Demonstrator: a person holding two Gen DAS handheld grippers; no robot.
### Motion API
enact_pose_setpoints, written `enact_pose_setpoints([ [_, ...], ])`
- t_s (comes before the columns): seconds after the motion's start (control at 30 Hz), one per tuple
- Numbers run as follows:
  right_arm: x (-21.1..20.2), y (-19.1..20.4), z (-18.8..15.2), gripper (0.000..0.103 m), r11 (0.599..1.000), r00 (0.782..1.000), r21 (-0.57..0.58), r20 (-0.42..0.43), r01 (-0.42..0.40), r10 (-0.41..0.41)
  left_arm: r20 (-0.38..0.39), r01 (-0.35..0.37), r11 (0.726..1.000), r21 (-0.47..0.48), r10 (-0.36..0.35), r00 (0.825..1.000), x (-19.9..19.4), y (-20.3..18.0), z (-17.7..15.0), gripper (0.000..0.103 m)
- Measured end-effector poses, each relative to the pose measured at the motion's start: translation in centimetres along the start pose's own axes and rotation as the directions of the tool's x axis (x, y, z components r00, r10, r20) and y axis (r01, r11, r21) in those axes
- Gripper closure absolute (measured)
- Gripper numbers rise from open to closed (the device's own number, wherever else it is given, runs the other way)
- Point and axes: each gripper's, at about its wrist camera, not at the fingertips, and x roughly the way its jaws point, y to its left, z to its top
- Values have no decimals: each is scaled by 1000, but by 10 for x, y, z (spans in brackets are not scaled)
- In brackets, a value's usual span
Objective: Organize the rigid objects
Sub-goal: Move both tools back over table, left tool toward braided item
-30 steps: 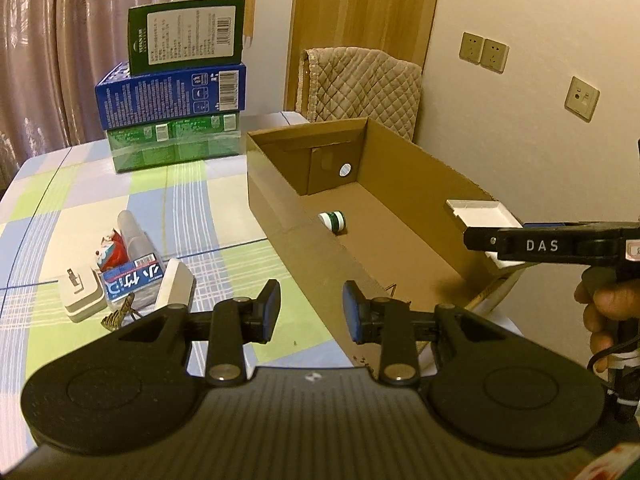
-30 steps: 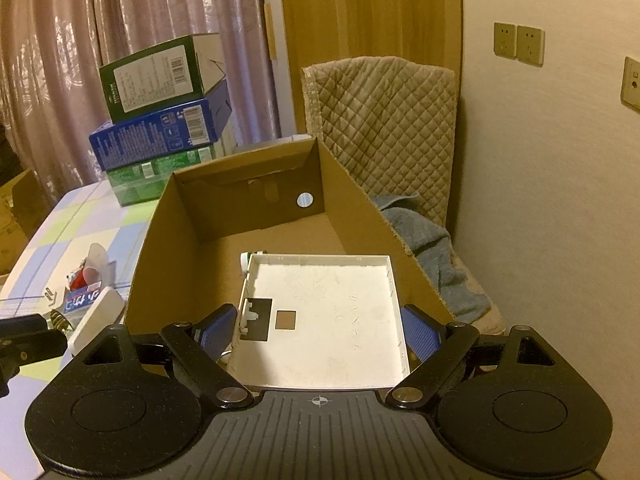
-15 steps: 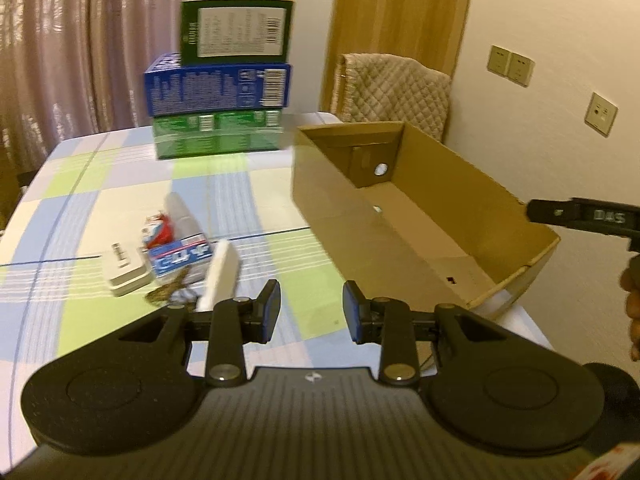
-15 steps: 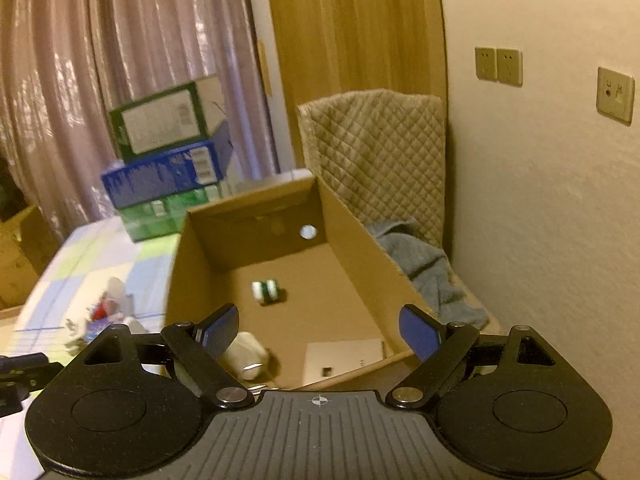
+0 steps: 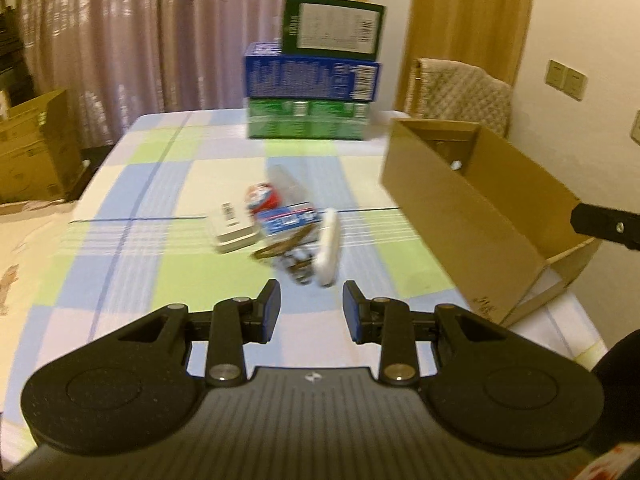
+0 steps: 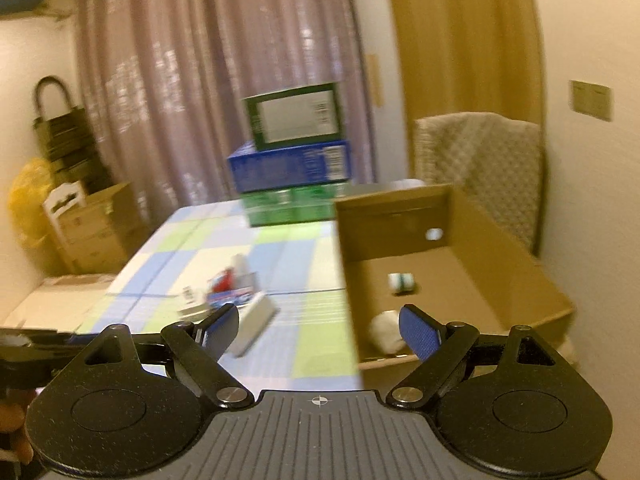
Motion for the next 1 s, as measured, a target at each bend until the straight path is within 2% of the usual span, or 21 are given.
enact_pose_setpoints([
  [0.27, 33, 33, -19, 19, 996, 995, -48, -73, -72, 69, -8, -58, 998, 9, 58, 998, -10, 42, -8, 73],
  [0.47, 73, 41, -29, 19, 993, 989, -67, -121, -94, 86, -29, -55, 998, 21, 56, 998, 7, 65, -6, 73],
  [0.73, 131, 44, -38, 19, 984, 976, -84, -164, -155, 140, -65, 68, 998, 8, -67, 996, 57, 76, -3, 73],
  [0.9, 171, 44, -42, 37, 979, 965, -99, -212, -177, 153, -98, 126, 992, -13, -126, 987, 99, 81, 2, 73],
  [1.0, 191, 41, -41, 40, 982, 964, -92, -224, -165, 141, -106, 170, 985, -43, -174, 979, 123, 83, 4, 73],
])
